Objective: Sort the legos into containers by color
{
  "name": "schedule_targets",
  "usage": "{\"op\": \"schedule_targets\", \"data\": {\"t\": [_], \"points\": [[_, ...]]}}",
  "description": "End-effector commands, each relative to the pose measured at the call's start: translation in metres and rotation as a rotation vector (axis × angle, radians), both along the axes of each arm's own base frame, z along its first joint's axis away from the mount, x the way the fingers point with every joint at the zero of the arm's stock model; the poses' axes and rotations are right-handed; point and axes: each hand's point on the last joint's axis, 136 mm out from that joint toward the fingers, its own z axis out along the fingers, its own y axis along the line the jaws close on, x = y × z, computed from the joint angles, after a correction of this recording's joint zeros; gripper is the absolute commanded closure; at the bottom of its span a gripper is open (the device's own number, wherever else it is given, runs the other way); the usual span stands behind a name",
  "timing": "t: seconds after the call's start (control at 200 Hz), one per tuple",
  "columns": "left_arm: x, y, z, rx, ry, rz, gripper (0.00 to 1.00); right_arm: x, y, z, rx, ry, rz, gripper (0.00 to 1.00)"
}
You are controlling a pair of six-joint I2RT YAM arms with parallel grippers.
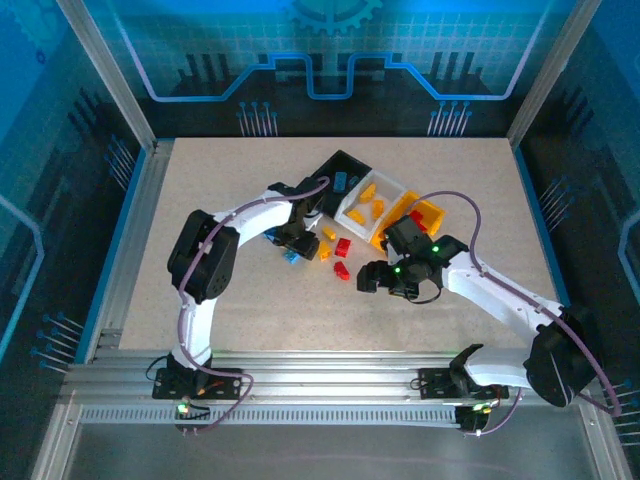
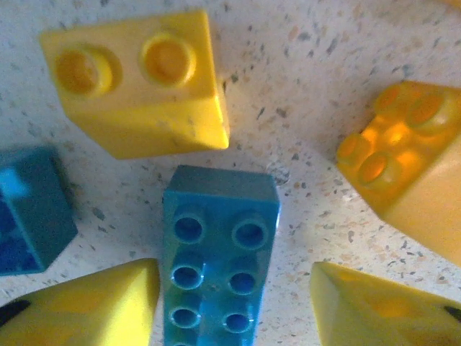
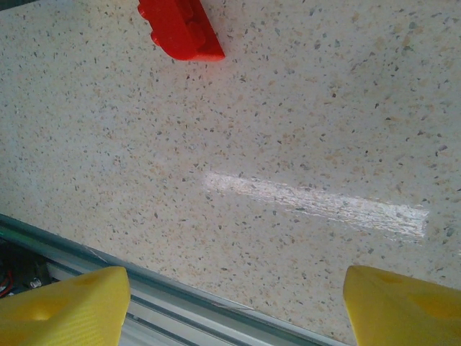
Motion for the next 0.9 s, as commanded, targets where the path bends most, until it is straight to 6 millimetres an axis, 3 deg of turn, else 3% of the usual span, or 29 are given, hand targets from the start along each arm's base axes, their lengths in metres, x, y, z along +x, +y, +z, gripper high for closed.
{"op": "schedule_targets", "data": {"t": [0.0,0.21,0.44,0.71,0.895], "points": [[-0.009,0.006,-0.014,0.030,0.038,0.006,0.54,-0.003,-0.001,-0.003,-0.032,0.009,0.016,0.20],[-0.011,0.007,-0.014,0.022,0.039,0.026,0.65,-0.001,0.000,-0.003,-0.033,0.006,0.026,0.20],[-0.011,0.005,-0.001,-0.034,0.029,0.101,0.66,0.001,0.000,-0.002,-0.030,0.001,0.033,0.20],[0.004,-0.019,0.071,-0.398,-0.032,0.370,0.66,0.008,0.001,-0.006,-0.013,0.007,0.026,0.20],[0.045,-0.044,0.123,-0.727,-0.005,0.554,0.65,0.012,0.000,-0.007,-0.002,0.014,0.021,0.20]]}}
